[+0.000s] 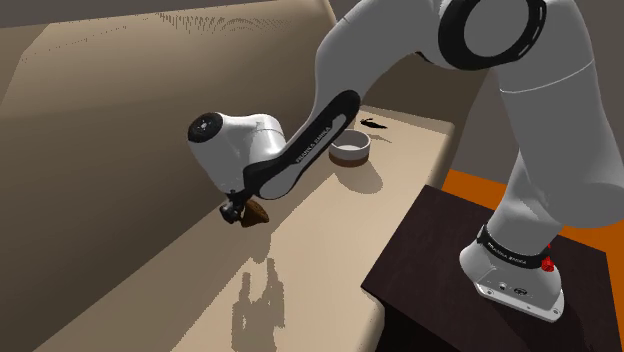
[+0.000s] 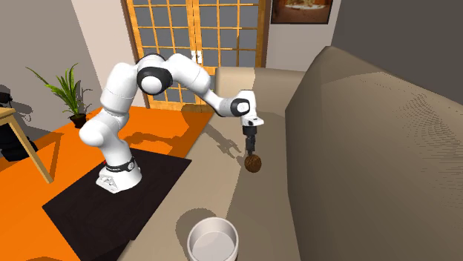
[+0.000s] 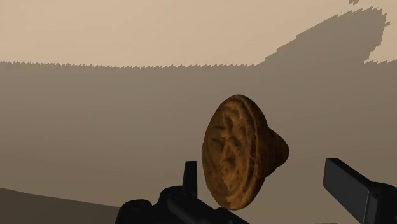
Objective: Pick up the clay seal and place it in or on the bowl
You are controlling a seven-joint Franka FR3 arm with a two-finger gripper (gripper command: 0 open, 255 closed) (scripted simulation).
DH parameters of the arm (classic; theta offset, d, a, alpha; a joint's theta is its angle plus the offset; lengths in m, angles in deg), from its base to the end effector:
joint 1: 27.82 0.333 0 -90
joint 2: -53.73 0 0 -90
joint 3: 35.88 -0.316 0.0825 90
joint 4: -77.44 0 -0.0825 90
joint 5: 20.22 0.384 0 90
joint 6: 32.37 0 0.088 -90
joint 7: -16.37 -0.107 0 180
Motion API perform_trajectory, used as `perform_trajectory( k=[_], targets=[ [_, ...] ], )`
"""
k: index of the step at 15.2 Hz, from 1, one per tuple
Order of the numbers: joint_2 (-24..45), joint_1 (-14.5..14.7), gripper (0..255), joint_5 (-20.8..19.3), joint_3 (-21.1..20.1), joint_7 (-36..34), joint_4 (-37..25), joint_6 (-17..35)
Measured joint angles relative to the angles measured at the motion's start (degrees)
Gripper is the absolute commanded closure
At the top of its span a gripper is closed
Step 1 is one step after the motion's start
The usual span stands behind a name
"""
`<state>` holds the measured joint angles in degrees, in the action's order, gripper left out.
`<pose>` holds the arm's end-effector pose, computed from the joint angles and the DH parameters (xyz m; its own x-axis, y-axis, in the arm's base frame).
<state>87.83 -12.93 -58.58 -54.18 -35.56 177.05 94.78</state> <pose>0.5746 0.3293 0.2450 0.9814 0.0813 0.1741 0.0286 -0.9577 0.2862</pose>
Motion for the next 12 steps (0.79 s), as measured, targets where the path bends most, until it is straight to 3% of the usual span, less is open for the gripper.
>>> perform_trajectory(
  k=[12],
  targets=[
    [3.66,0.04,0,-1.95,1.5,-0.84,-1.07,2.65]
  ],
)
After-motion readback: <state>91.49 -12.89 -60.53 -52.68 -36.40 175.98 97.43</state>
